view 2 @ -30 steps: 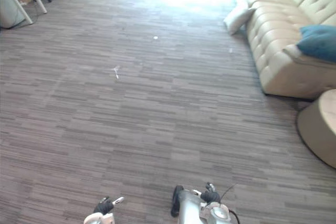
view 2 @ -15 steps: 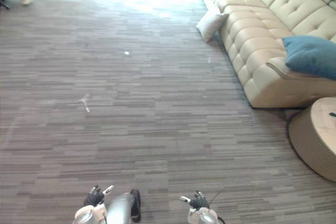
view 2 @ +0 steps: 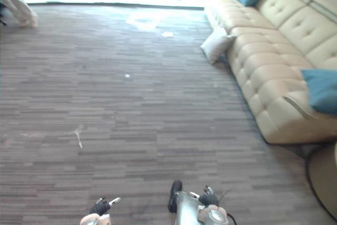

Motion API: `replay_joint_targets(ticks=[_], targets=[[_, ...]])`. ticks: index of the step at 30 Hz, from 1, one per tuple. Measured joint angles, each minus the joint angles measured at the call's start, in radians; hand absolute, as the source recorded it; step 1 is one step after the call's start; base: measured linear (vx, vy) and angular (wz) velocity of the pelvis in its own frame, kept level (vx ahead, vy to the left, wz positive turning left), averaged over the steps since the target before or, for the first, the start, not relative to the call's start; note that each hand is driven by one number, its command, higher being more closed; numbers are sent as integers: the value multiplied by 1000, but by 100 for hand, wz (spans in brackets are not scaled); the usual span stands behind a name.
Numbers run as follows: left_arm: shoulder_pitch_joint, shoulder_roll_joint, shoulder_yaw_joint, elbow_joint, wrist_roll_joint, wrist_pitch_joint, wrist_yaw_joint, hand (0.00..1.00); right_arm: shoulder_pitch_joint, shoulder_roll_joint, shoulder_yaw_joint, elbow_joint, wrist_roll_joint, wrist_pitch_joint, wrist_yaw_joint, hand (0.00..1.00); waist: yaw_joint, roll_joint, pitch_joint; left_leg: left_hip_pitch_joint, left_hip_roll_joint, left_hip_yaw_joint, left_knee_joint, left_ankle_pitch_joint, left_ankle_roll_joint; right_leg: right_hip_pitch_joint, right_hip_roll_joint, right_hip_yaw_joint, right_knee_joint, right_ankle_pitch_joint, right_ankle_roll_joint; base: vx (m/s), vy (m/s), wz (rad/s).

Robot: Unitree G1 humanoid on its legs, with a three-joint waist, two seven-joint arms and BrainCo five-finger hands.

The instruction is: Pick up cushions and gather them together orderly.

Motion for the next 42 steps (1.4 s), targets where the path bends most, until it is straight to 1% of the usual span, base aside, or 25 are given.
replay_joint_targets(ticks=[2, 4, 5, 7, 9, 11, 12, 13, 15, 17, 19, 22, 25, 27, 29, 30, 31, 32, 33, 34, 35, 37, 38, 39, 42], targets=[[4, -26, 39, -24, -1, 1, 1, 0, -14, -16, 1, 7, 4, 9, -7, 0, 4, 36, 20, -199, 93, -33, 463, 135, -129, 116, 66, 5, -47, -59, -21, 722, -140, -29], [7, -17, 42, -46, -2, 1, -1, 0, -17, -6, 8, 11, 21, 17, -12, 0, 6, 30, 37, -270, 143, 9, 596, 83, -84, 233, 97, 14, -114, -80, -25, 619, -89, -24], [17, 3, 41, -69, -3, -2, -1, 0, -17, 15, 12, 11, 33, 18, -16, 0, 11, 1, 42, -335, 155, 52, 602, 37, -53, 332, 98, 24, -184, -91, -18, 517, -75, -11], [23, 13, 40, -90, -21, -9, 0, 0, -18, 30, 30, 26, 40, 18, -17, 0, 19, -28, 37, -451, 154, 110, 509, -13, -5, 432, 97, 48, -279, -90, -8, 505, -46, -25], [18, 10, 39, -115, -33, -20, -1, 0, -26, 42, 36, 54, 40, 18, -18, 0, 51, -35, 38, -554, 88, 121, 156, -3, 0, 517, 68, 84, -362, -99, 30, 516, 79, -50], [22, 6, 38, -116, -46, -28, 1, 0, -23, 40, 39, 66, 39, 17, -18, 0, 63, -30, 36, -575, 39, 88, -151, 98, -28, 572, 50, 119, -395, -131, 74, 504, 202, -61], [22, 10, 38, -115, -63, -29, 1, 0, -28, 35, 43, 88, 38, 17, -18, 0, 71, -36, 31, -579, 30, 75, -159, 209, -25, 606, 38, 149, -408, -157, 95, 560, 279, -70], [22, 13, 37, -114, -65, -29, -1, 0, -28, 42, 44, 93, 38, 19, -19, 0, 74, -54, 22, -579, 12, 77, -153, 248, -3, 612, 19, 163, -409, -167, 104, 771, 341, -62], [20, 41, 38, -108, -60, -26, 2, 0, -10, 78, 38, 94, 36, 17, -19, 0, 67, -113, -14, -571, -29, 118, -106, 201, 63, 543, -52, 211, -254, -145, 128, 774, 331, -53], [12, 63, 24, -83, -57, -22, 5, 0, -10, 88, 24, 85, 33, 16, -18, 0, 59, -134, -11, -497, -61, 135, -112, 135, 77, 421, -99, 247, 67, -61, 180, 508, 265, -24], [-4, 73, 15, -51, -51, -1, 8, 0, -8, 82, 6, 83, 17, 14, -16, 0, 50, -128, -2, -386, -91, 128, -140, 78, 84, 309, -131, 262, 369, 23, 190, 546, 222, 17], [0, 67, -10, -33, -40, -1, 9, 0, -8, 65, 8, 76, 0, 3, -15, 0, 48, -109, -3, -191, -89, 122, -232, 22, 87, 178, -126, 145, 450, -74, 145, 547, 137, 19], [-10, 62, -20, -1, -40, 3, 7, 0, -14, 41, 2, 47, -3, -2, -13, 0, 34, -87, 8, -56, -81, 118, -345, 6, 78, 21, -99, -8, 193, -99, 111, 499, 40, 12], [-10, 61, -23, 10, -37, 3, 6, 0, -13, 30, -4, 45, 0, 3, -14, 0, 10, -80, 14, 15, -81, 106, -394, -7, 65, -10, -55, -58, -110, 7, 104, 659, -41, 40], [0, 59, -18, 10, -35, 2, 6, 0, -3, 28, -7, 40, -1, 5, -15, 0, 4, -81, 14, 71, -88, 94, -393, -36, 49, -16, -24, -28, -228, 74, 86, 698, -124, 48], [3, 46, -13, 12, -24, 3, 5, 0, -3, 33, -9, 32, -1, 5, -13, 0, -2, -74, 13, 115, -83, 62, -374, -52, 46, -20, -16, 26, -170, 157, 13, 739, -163, 52], [4, 38, -11, 12, -17, 2, 5, 0, -2, 32, -9, 25, -1, 5, -12, 0, -5, -69, 11, 119, -75, 51, -355, -52, 46, -23, -19, 26, -131, 160, 9, 877, -254, 58], [0, 9, -6, 9, -10, 1, 4, 0, -3, 14, -9, 10, -5, 5, -8, 0, -2, -29, 5, 94, -39, 27, -252, -49, 42, -17, -15, -2, -54, 82, 6, 712, -237, 46], [-1, -3, 4, 3, -1, 1, 1, 0, -4, -2, -6, 8, -5, 8, -7, 0, -2, 2, 1, 10, 0, 2, -49, -25, 2, 1, -3, -19, -24, 25, -3, 689, -251, 40], [-1, -7, 13, -4, -1, 1, 0, 0, -6, -5, -3, 7, -5, 9, -7, 0, -2, 10, 6, -36, 18, -8, 59, 13, -38, 19, 5, -20, -21, 6, -7, 522, -195, 8], [5, -25, 45, -15, -4, 1, 2, 0, -14, -16, 5, 8, -3, 13, -9, 0, 4, 25, 20, -144, 72, -14, 313, 126, -112, 80, 43, -11, -53, -21, -15, 776, -230, -34], [9, -31, 80, -41, -13, 1, 4, 0, -22, -12, 10, 23, 0, 23, -14, 0, 12, 38, 31, -240, 151, 59, 535, 86, -93, 214, 97, 2, -138, -38, -29, 751, -163, -55], [17, -21, 80, -63, -22, -1, 2, 0, -21, 4, 14, 28, 1, 26, -15, 0, 14, 15, 43, -283, 164, 114, 558, 50, -71, 304, 105, 21, -197, -45, -29, 556, -89, -52], [23, -7, 79, -71, -24, -6, 2, 0, -23, 13, 14, 48, 1, 26, -16, 0, 15, -9, 41, -340, 161, 169, 520, 19, -38, 378, 104, 47, -265, -43, -26, 540, -92, -50], [21, -5, 79, -83, -39, -9, 2, 0, -27, 14, 12, 67, 1, 28, -17, 0, 31, -16, 38, -448, 148, 228, 335, -8, -10, 480, 102, 94, -372, -39, -7, 470, -5, -54]])
